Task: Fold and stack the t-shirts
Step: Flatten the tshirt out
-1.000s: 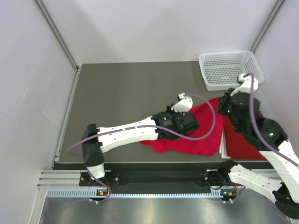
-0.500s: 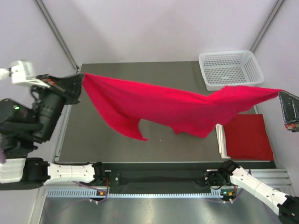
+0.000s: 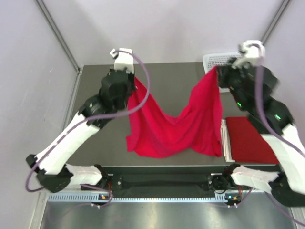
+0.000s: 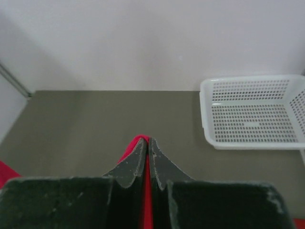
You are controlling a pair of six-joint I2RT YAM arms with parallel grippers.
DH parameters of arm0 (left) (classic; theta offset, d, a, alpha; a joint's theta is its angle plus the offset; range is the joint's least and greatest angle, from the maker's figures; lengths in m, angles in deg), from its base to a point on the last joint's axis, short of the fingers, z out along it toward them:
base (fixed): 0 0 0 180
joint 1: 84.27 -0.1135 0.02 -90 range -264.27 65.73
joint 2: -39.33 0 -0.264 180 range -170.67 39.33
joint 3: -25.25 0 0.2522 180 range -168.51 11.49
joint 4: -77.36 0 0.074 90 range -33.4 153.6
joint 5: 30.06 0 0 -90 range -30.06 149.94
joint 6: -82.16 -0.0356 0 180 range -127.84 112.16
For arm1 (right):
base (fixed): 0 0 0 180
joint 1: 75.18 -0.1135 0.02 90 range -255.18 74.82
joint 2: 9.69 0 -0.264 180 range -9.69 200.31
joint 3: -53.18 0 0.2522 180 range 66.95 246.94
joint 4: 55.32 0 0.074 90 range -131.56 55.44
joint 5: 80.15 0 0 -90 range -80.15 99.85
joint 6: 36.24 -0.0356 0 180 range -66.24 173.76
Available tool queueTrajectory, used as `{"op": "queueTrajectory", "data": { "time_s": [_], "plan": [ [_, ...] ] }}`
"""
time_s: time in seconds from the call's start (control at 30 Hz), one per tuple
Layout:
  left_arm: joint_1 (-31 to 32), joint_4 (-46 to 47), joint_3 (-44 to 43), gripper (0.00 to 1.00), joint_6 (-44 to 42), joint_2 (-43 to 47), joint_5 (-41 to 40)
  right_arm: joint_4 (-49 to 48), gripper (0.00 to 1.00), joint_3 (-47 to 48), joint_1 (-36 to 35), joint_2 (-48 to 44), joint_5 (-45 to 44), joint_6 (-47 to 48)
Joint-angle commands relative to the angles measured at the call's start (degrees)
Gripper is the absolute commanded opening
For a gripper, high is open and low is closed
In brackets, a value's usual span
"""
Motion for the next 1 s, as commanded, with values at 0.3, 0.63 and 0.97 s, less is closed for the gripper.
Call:
{"op": "queueTrajectory", "data": {
  "time_s": [0.3, 0.63, 0.97],
  "plan": [
    [-27.0, 8.7, -16.3, 0.0, 7.6, -20.8, 18.0, -12.6, 0.0, 24.9, 21.4, 29.4, 18.1, 4.2],
    [-26.8, 5.1, -25.5, 0.0, 7.9, -15.3, 15.4, -10.1, 0.0, 29.0, 23.5, 21.8, 26.4, 5.8],
    [-26.5, 7.2, -11.7, 0.0, 13.3, 12.9, 32.1, 0.7, 0.0, 22.8, 23.5, -3.0, 37.7, 3.0]
  ]
}}
